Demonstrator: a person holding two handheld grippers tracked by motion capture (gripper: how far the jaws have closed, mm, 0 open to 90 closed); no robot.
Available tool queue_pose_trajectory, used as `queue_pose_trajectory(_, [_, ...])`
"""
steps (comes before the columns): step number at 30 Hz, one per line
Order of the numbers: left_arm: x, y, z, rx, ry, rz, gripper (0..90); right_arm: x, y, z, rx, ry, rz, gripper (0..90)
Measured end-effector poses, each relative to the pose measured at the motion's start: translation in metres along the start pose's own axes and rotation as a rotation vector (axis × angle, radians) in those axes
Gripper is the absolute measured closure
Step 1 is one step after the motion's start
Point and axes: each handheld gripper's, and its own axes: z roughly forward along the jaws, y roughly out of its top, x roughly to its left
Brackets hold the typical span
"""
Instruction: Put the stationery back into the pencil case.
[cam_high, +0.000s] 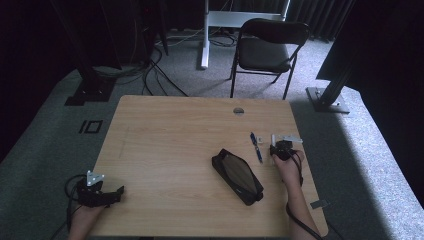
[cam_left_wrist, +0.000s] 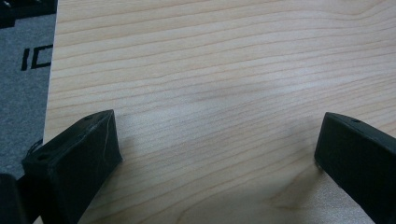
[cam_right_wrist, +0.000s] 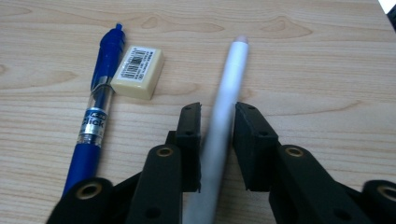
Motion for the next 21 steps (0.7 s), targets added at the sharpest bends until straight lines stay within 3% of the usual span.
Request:
queue_pose_trajectory(3, [0.0, 0.0, 0.0, 0.0, 0.0, 0.0, 0.3, 0.0, -0.001, 0.0, -0.008, -0.014, 0.006, 78.0])
queue_pose_trajectory(10, [0.0, 0.0, 0.0, 0.001, 0.0, 0.001, 0.2, -0.001, 0.001, 0.001, -0.001, -0.036, 0.045, 78.4])
queue_pose_trajectory(15, [0.0, 0.0, 0.0, 0.001, 0.0, 0.001, 0.2, -0.005, 0.004, -0.004, -0.007, -0.013, 0.094, 78.5])
queue_pose_trajectory(21, [0.0, 0.0, 0.0, 0.0, 0.0, 0.0, 0.2, -0.011, 0.017, -0.03, -0.084, 0.037, 0.106, 78.5])
